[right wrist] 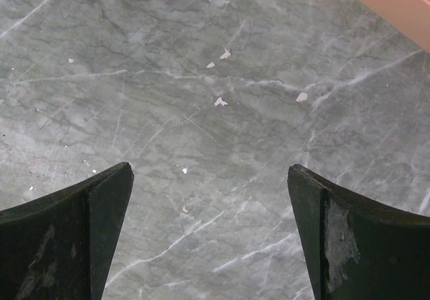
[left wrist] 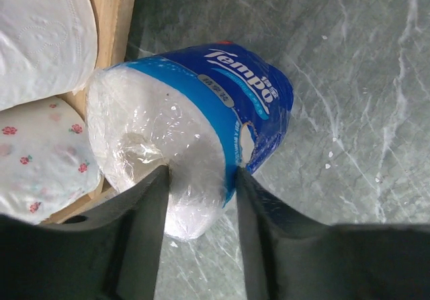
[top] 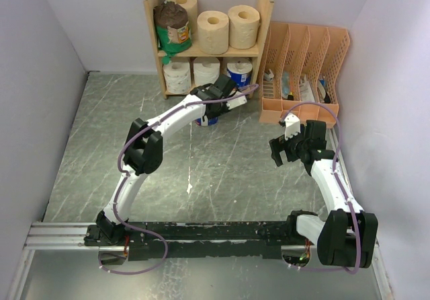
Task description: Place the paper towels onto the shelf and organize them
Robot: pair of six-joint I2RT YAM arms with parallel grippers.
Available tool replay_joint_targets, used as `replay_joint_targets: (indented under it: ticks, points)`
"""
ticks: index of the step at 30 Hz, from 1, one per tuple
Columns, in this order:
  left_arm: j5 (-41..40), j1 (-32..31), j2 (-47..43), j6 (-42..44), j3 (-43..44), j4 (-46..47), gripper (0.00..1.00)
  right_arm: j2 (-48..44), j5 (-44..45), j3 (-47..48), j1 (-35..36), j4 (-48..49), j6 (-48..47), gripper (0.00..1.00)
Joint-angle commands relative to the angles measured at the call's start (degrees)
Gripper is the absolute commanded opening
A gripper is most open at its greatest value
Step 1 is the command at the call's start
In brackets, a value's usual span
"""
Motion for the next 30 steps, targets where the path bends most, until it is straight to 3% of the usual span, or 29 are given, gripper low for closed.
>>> replay_joint_targets:
  ticks: [1, 4, 7, 14, 21, 30]
  points:
    - [0.0, 0.4, 1.5, -0.2, 0.7, -0.3, 0.43, 0.1, -0.8, 0.3, -0.3, -0.4, -0.6, 1.0]
    - [-0.5, 0.4, 1.8, 0.0, 0.7, -0.1, 0.21, 0.1, -0.8, 0.2, -0.3, -0.4, -0.6, 1.0]
    - [-0.7, 0.4, 2.1, 0.1, 0.7, -0.1, 0.08, 0.2, -0.8, 0.1, -0.3, -0.3, -0.7, 1.0]
    - [-0.2, 0.2, 1.2, 0.5, -0.7, 0.8, 0.07, 0.1, -0.7, 0.2, -0.3, -0.3, -0.7, 1.0]
    - [-7.5, -1.4, -3.2, 4.4, -3.4, 6.1, 0.07, 0.1, -0.6, 0.1, -0.3, -0.3, -0.6, 1.0]
    - [-8.9, -1.6, -3.9, 5.4, 1.6, 5.0, 0.07, -0.2, -0.6, 0.2, -0.3, -0.4, -0.6, 1.0]
